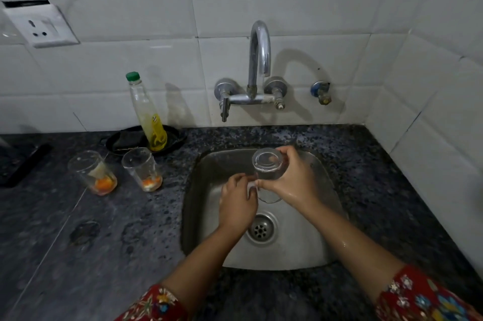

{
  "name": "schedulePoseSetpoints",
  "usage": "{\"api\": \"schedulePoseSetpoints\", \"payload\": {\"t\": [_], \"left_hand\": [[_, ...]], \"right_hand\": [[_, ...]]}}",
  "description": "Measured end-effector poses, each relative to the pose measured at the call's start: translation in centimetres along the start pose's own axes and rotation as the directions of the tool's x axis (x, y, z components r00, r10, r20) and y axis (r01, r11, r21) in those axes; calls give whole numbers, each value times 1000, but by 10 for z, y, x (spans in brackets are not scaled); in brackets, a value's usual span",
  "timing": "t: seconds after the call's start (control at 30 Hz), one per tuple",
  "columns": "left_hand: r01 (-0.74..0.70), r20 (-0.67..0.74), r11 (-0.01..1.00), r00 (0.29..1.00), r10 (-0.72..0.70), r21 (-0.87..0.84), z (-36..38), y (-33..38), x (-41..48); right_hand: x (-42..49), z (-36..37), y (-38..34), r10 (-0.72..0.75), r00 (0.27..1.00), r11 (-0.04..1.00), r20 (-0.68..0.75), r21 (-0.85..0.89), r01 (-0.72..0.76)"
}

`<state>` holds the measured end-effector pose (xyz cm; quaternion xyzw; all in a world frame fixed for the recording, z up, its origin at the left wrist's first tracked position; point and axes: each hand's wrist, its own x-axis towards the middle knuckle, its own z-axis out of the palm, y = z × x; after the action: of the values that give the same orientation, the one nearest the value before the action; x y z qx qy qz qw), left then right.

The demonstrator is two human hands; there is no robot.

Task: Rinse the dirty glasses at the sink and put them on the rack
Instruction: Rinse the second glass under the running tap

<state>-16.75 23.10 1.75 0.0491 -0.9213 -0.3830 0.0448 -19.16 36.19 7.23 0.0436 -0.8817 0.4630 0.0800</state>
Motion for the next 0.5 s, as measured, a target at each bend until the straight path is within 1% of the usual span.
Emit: {"api": "schedulePoseSetpoints", "payload": {"t": [0.1, 0.2, 0.3, 0.33, 0.4, 0.43, 0.5], "left_hand": [[15, -11, 999, 1000, -16, -36, -9, -6, -2], [46, -38, 984, 998, -53, -175, -24, -13, 1], [68, -32, 951, 996, -81, -301, -43, -29, 8], [86, -24, 933, 995, -101, -348, -51, -35, 11], [124, -17, 867, 989, -150, -482, -71, -48, 17], [134, -22, 822, 984, -176, -553, -84, -56, 19], [128, -46, 722, 975, -217, -679, -117, -74, 24]], "right_hand": [[-2, 4, 6, 27, 999, 999, -37, 47, -26], [2, 11, 5, 95, 995, 991, -26, 102, -92], [7, 28, -2, 233, 972, 936, -24, 277, -217], [9, 35, -7, 283, 959, 896, -16, 363, -258], [11, 51, -21, 372, 927, 766, 48, 548, -335], [12, 61, -31, 407, 908, 692, 101, 615, -379], [14, 85, -54, 455, 862, 544, 224, 696, -469]]}}
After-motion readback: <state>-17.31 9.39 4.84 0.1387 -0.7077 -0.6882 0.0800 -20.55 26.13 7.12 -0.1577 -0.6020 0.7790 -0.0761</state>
